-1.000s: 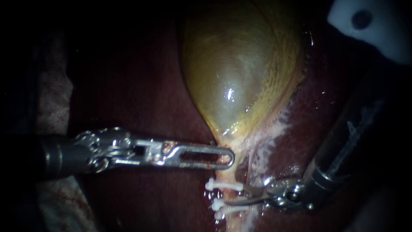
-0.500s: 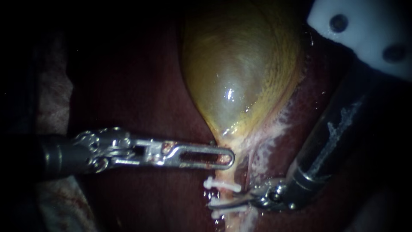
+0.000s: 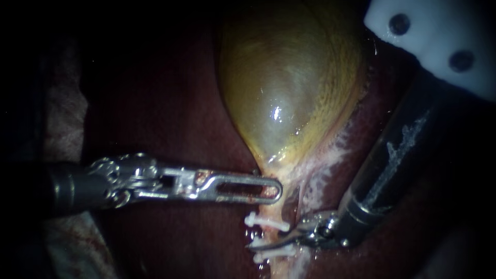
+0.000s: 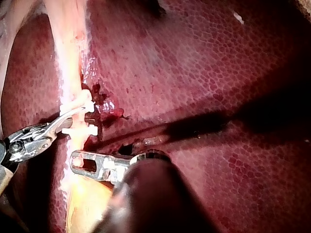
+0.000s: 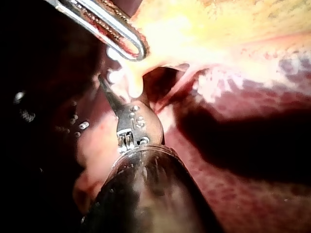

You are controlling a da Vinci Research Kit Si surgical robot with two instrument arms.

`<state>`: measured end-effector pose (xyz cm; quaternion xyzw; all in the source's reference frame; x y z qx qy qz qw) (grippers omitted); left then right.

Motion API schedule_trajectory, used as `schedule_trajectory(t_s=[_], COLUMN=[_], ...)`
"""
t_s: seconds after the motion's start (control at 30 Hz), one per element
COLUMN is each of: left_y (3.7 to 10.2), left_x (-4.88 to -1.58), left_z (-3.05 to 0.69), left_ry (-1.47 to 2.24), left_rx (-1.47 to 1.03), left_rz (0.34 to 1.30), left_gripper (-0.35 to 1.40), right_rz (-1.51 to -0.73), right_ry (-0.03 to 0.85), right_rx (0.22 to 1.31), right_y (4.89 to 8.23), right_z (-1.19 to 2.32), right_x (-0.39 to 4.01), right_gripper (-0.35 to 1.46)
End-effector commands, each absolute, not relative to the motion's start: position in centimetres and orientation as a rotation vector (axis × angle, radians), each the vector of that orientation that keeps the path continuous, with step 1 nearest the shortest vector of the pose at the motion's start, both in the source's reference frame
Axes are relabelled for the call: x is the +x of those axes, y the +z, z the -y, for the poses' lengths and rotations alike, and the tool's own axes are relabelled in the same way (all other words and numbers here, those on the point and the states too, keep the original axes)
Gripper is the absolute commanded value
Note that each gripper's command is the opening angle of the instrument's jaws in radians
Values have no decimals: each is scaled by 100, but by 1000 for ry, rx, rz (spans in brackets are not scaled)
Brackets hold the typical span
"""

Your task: Go to the cutting position left tube

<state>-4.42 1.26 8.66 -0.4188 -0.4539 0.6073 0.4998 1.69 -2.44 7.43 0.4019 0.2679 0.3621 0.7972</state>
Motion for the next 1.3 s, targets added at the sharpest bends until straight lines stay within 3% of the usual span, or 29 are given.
schedule_trajectory(t_s=[0.03,0.47,1.3], left_y=[865,865,865], left_x=[-442,-441,-441], left_z=[-126,-126,-126], left_ry=[1469,1469,1469], left_rx=[-1013,-1013,-1013], left_rz=[1098,1098,1098], left_gripper=[-35,-35,-35], right_rz=[-575,-587,-586], right_ry=[778,799,802], right_rx=[862,868,869], right_y=[743,746,749], right_z=[243,242,242], right_x=[169,168,165], right_gripper=[30,7,15])
